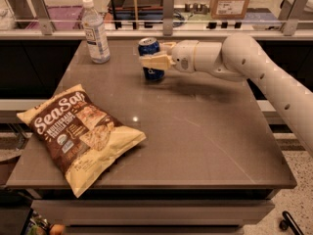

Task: Place pepsi can upright

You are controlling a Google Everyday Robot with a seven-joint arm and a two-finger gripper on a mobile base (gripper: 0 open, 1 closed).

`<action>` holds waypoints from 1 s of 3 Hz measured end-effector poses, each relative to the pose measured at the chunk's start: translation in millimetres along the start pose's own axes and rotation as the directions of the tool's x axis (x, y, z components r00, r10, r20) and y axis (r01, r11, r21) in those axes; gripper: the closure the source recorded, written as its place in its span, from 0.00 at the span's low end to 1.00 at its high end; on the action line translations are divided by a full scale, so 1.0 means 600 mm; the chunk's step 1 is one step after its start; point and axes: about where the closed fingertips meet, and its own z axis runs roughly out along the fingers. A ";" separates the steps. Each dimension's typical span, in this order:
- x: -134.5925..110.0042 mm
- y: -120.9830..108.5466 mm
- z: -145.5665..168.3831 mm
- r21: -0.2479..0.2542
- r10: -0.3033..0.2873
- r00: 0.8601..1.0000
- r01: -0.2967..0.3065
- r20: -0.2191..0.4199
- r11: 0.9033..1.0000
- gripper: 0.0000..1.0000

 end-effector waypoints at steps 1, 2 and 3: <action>0.000 0.002 0.003 -0.003 0.000 1.000 0.000 0.000 1.000 0.36; 0.000 0.002 0.003 -0.004 0.000 1.000 0.000 0.000 1.000 0.12; -0.001 0.006 0.008 -0.009 0.000 1.000 0.000 0.000 1.000 0.00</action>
Offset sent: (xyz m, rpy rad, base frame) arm -0.0003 0.0022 -0.0002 0.0003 0.0005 0.0034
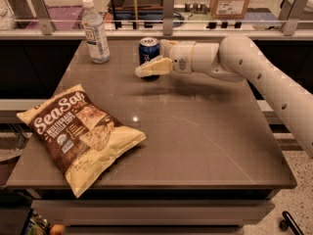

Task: Place pepsi can upright

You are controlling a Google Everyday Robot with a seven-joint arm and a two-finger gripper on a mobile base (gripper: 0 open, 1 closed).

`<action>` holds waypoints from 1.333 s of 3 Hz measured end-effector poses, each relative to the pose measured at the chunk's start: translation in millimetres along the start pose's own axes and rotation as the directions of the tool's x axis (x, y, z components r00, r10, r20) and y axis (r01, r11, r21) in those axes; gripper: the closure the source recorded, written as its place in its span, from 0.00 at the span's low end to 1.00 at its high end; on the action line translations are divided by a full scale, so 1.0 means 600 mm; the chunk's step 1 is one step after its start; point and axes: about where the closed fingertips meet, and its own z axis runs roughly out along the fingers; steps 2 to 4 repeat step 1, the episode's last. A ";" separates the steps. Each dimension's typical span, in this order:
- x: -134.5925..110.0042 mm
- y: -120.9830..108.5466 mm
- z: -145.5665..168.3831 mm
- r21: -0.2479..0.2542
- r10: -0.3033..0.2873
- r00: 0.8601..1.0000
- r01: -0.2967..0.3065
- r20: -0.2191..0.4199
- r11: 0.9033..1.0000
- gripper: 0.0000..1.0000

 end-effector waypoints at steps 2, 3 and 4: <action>0.000 0.000 0.000 0.000 0.000 1.000 0.000 0.000 1.000 0.00; 0.000 0.000 0.000 0.000 0.000 1.000 0.000 0.000 1.000 0.00; 0.000 0.000 0.000 0.000 0.000 1.000 0.000 0.000 1.000 0.00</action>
Offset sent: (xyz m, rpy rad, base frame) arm 0.0000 0.0000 0.0000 0.0000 0.0000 0.0000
